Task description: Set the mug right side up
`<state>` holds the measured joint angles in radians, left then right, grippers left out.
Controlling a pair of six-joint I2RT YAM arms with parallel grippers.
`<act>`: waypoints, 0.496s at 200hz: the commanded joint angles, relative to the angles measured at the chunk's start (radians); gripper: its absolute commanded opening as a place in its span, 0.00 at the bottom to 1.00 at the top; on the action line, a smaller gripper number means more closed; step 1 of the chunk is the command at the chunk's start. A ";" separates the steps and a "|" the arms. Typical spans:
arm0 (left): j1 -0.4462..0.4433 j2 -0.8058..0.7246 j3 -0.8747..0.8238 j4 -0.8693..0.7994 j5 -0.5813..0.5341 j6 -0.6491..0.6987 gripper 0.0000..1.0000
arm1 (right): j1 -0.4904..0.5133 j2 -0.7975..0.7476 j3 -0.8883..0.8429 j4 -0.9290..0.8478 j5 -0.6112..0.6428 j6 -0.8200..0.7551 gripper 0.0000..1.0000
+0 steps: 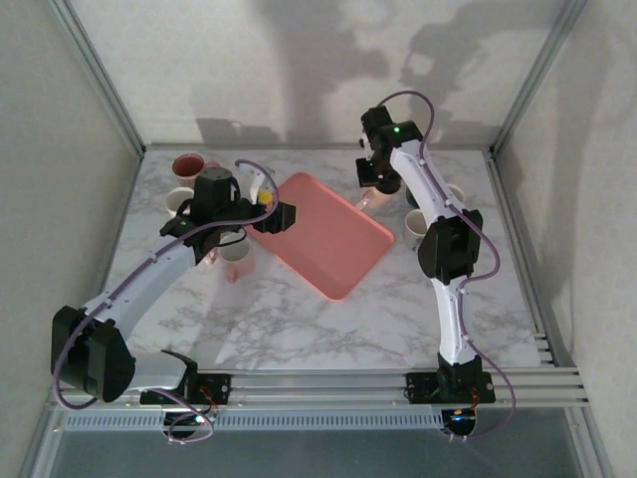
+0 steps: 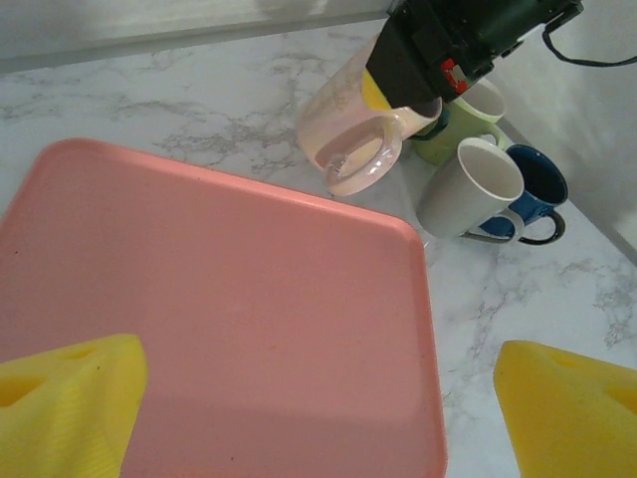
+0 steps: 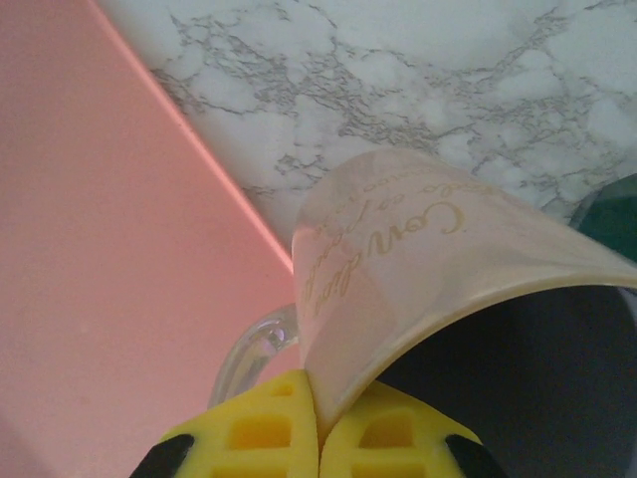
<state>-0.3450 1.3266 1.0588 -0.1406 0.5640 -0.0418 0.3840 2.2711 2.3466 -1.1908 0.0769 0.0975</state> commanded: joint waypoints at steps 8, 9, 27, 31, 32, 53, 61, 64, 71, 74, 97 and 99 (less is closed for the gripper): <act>0.010 0.016 0.033 -0.010 -0.013 0.043 0.90 | -0.006 0.035 0.108 -0.053 0.051 -0.063 0.00; 0.009 0.016 0.033 -0.011 -0.013 0.044 0.90 | -0.006 0.038 0.109 -0.053 0.051 -0.064 0.00; 0.011 0.020 0.033 -0.007 -0.015 0.052 0.91 | -0.007 0.060 0.127 -0.061 0.062 -0.078 0.00; 0.011 0.022 0.033 -0.006 -0.014 0.054 0.91 | -0.008 0.063 0.128 -0.059 0.065 -0.080 0.00; 0.012 0.022 0.033 -0.006 -0.015 0.054 0.91 | -0.007 0.064 0.128 -0.058 0.066 -0.080 0.00; 0.016 0.025 0.030 -0.001 -0.013 0.057 0.91 | -0.007 0.079 0.129 -0.058 0.072 -0.090 0.00; 0.017 0.026 0.030 0.001 -0.013 0.057 0.92 | -0.007 0.086 0.130 -0.058 0.073 -0.093 0.00; 0.018 0.026 0.029 0.002 -0.013 0.057 0.91 | -0.007 0.089 0.131 -0.059 0.073 -0.093 0.00; 0.019 0.028 0.027 0.003 -0.012 0.057 0.92 | -0.007 0.097 0.136 -0.062 0.079 -0.094 0.00; 0.018 0.028 0.027 0.003 -0.012 0.057 0.92 | -0.007 0.100 0.136 -0.064 0.080 -0.094 0.00; 0.021 0.031 0.022 0.007 -0.008 0.057 0.92 | -0.008 0.118 0.141 -0.064 0.086 -0.097 0.00; 0.021 0.031 0.021 0.007 -0.008 0.058 0.92 | -0.007 0.119 0.141 -0.065 0.087 -0.097 0.00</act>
<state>-0.3359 1.3518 1.0592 -0.1402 0.5568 -0.0025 0.3820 2.3791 2.4329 -1.2537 0.1173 0.0219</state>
